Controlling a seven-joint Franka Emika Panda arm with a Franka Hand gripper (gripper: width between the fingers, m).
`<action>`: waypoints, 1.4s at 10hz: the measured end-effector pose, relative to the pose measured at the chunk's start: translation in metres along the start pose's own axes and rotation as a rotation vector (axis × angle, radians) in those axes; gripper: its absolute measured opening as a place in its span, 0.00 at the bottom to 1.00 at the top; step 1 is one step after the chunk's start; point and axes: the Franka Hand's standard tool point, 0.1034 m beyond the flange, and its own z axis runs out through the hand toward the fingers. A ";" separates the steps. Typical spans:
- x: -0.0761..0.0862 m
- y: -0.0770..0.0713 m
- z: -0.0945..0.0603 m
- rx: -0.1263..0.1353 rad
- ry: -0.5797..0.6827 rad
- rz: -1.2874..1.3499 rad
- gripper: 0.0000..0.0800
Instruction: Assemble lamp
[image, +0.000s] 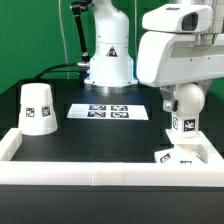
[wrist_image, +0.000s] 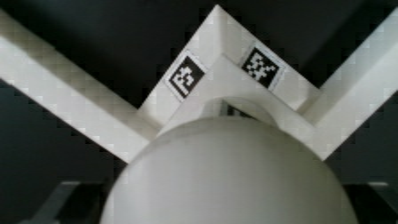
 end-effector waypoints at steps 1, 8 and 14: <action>0.000 0.000 0.000 0.000 -0.001 0.033 0.72; -0.003 -0.004 0.001 0.007 -0.032 0.611 0.72; -0.002 -0.003 0.001 0.032 -0.054 1.079 0.72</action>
Offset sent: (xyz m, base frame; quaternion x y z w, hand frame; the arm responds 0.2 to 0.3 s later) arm 0.0000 0.0000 0.0000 0.0000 0.0000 0.1296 0.9916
